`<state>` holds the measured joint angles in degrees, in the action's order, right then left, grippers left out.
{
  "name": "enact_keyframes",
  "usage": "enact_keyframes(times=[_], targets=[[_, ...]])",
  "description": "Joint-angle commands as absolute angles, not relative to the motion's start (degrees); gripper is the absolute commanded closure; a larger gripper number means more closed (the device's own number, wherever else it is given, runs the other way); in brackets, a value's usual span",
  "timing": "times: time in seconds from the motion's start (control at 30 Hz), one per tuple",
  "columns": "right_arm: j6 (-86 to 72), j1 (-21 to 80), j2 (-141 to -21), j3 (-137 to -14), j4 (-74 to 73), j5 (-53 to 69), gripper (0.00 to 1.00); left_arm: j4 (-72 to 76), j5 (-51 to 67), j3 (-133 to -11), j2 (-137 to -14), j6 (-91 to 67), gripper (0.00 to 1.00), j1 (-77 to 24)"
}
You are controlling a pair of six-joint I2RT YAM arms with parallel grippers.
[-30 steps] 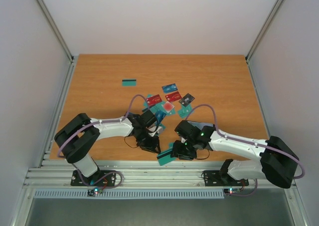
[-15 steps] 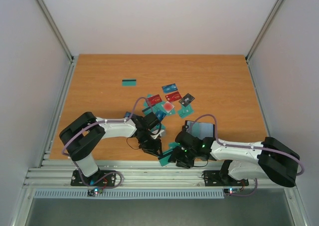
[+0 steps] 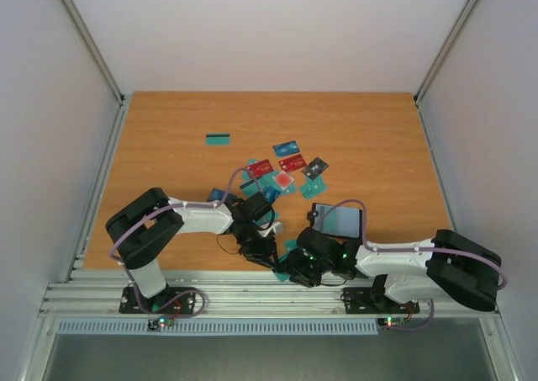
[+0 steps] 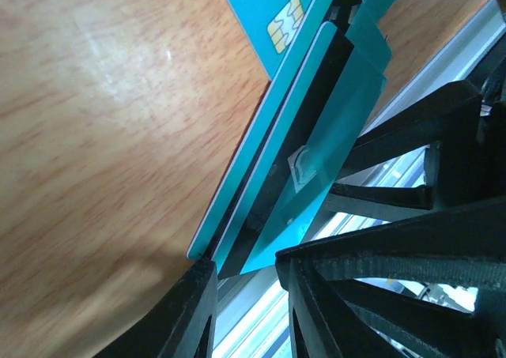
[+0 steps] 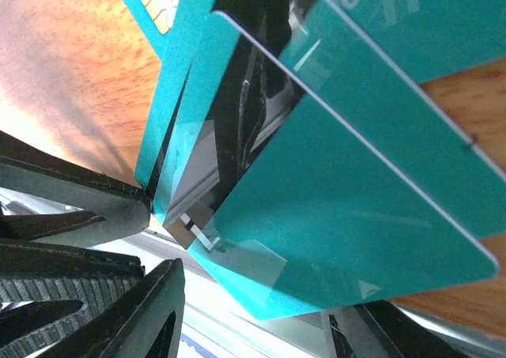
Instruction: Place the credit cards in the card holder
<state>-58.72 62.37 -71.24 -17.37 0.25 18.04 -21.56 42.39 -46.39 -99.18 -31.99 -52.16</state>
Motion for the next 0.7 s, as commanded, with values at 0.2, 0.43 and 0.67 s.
enact_keyframes(times=[0.2, 0.43, 0.67], targets=[[-61.1, 62.9, -67.6, -15.5, 1.4, 13.4, 0.66, -13.6, 48.3, -44.9, -102.7, -34.9, 0.73, -52.8], [-60.0, 62.9, -64.0, -18.3, -9.3, 12.6, 0.82, -12.8, 48.1, -45.0, -102.6, -35.7, 0.73, -52.8], [-57.9, 62.9, -62.4, -22.7, -20.3, 11.3, 0.97, -14.4, 45.0, -45.4, -100.7, -36.1, 0.74, -52.8]])
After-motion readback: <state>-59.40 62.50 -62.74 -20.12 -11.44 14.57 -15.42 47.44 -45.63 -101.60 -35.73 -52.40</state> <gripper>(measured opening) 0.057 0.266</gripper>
